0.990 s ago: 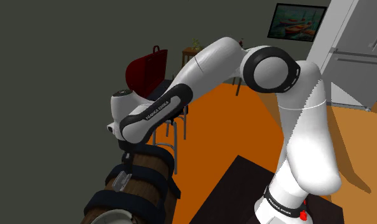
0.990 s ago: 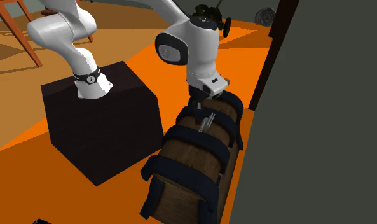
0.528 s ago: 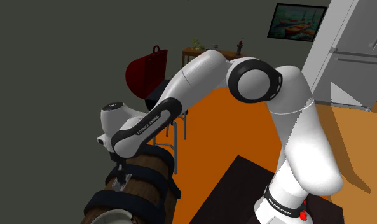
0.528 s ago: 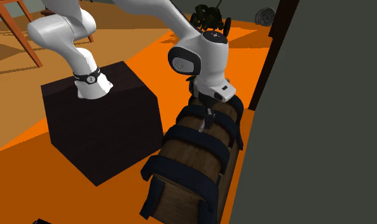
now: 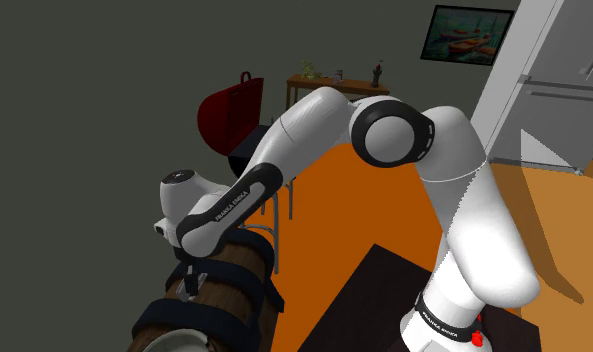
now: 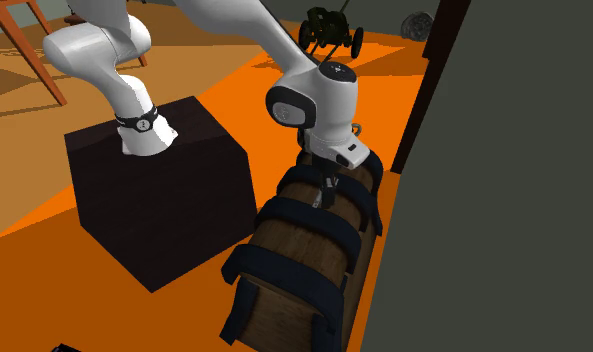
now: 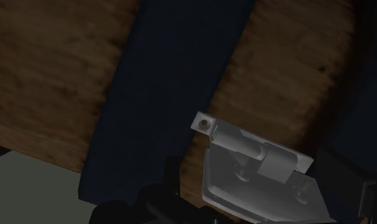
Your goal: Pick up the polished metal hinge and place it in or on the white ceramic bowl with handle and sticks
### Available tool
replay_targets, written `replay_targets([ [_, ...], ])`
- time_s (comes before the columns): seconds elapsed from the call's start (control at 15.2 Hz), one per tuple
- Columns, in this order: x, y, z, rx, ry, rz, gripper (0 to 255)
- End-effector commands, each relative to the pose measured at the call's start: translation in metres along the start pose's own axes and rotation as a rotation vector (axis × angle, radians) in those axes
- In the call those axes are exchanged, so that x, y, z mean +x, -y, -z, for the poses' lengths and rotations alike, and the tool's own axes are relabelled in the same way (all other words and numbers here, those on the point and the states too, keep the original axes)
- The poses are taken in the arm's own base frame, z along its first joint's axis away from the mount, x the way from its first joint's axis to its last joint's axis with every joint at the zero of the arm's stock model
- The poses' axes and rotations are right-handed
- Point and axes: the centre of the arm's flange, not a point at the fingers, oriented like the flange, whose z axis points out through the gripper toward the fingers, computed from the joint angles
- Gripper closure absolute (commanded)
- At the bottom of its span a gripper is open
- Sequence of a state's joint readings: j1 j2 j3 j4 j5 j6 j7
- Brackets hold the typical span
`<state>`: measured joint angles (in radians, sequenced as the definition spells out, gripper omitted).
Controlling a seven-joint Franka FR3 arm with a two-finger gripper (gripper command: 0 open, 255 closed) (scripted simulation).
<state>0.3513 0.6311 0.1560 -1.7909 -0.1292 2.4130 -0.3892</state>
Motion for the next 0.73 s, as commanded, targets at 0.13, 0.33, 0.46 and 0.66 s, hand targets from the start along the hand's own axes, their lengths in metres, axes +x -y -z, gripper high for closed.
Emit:
replay_targets([
  [0.13, 0.0, 0.0, -0.0002, 0.0, 0.0, 0.0, 0],
  [0.33, 0.0, 0.0, -0.0002, 0.0, 0.0, 0.0, 255],
  [0.46, 0.0, 0.0, -0.0002, 0.0, 0.0, 0.0, 255],
  [0.66, 0.0001, 0.0, -0.0002, 0.0, 0.0, 0.0, 255],
])
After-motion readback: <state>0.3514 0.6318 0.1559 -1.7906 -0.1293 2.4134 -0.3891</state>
